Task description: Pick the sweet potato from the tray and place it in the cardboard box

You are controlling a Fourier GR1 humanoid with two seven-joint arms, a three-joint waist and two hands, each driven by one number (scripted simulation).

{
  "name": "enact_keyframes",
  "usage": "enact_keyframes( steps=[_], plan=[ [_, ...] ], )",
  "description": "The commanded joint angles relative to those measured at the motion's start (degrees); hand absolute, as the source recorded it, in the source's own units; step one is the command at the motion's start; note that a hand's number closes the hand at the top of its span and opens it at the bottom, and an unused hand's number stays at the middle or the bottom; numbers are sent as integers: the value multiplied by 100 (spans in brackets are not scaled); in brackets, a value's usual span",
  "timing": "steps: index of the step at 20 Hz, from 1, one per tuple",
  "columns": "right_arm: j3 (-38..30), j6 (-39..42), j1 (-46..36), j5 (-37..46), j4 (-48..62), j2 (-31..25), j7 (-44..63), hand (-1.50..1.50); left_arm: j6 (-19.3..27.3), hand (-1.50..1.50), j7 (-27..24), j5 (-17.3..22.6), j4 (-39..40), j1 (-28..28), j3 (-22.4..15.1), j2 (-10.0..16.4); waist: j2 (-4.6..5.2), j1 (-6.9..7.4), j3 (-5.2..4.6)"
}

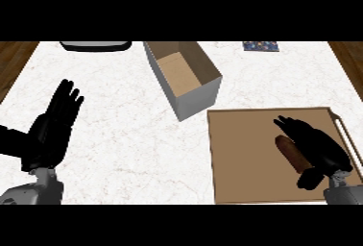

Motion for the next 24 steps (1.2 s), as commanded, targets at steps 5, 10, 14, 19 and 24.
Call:
enact_keyframes(
  steps=[5, 10, 14, 19, 24],
  plan=[
    [9, -175, 70, 340, 43, 267, -127, -150, -60, 0, -391, -227, 10, 330, -25, -172, -2, -2, -1],
    [180, -462, 161, 602, -53, -11, -636, 150, 139, 0, -155, -255, 38, -33, -51, -265, -4, -14, -2],
    [140, -749, 280, 846, -90, -120, -826, 150, -24, 0, -416, -270, 329, -41, -6, -218, -2, -23, -2],
    [-141, -1423, 242, 776, -4, -97, -1198, 150, -284, 0, -577, -108, 63, 516, 67, -161, -4, -2, -1],
    [1906, -712, -610, 1408, -353, 2158, 559, 150, -202, 0, -265, -189, 324, -93, -197, -288, 72, 458, -24]
  ],
)
